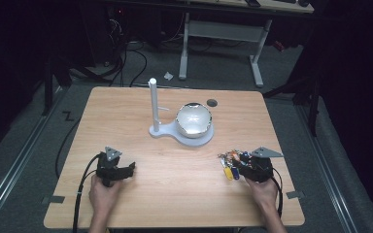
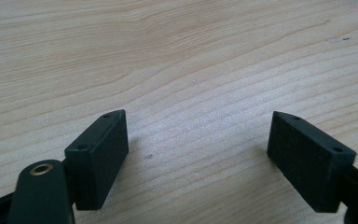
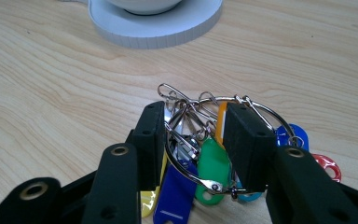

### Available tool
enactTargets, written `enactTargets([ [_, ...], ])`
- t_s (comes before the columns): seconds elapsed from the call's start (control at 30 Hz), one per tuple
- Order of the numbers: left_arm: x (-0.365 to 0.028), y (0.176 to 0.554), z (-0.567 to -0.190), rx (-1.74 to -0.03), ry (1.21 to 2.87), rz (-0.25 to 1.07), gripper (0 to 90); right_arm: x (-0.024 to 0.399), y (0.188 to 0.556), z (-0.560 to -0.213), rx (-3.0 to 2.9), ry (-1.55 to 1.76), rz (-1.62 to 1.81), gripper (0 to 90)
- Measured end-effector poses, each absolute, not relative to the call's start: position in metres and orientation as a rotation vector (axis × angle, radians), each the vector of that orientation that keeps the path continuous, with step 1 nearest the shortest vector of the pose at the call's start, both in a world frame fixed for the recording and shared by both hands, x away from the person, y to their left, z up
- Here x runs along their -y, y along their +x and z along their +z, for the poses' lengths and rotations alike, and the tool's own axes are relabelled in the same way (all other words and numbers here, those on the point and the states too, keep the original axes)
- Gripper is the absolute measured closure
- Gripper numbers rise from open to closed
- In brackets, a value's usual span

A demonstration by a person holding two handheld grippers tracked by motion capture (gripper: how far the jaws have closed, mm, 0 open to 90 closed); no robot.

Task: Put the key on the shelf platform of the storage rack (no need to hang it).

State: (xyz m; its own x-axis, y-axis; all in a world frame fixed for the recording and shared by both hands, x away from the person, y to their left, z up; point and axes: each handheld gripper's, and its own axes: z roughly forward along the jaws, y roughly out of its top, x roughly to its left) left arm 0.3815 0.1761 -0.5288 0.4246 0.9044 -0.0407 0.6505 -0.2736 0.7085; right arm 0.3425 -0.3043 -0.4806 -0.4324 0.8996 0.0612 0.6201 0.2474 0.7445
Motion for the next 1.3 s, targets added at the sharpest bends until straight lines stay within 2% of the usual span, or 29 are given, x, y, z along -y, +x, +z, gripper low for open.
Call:
enactTargets([
  [1.3,-0.176,0.382,-0.529,-1.309,2.024,0.496,20.8,0.284,0.365,-0.505,-2.284,1.344,0.914,68.0],
])
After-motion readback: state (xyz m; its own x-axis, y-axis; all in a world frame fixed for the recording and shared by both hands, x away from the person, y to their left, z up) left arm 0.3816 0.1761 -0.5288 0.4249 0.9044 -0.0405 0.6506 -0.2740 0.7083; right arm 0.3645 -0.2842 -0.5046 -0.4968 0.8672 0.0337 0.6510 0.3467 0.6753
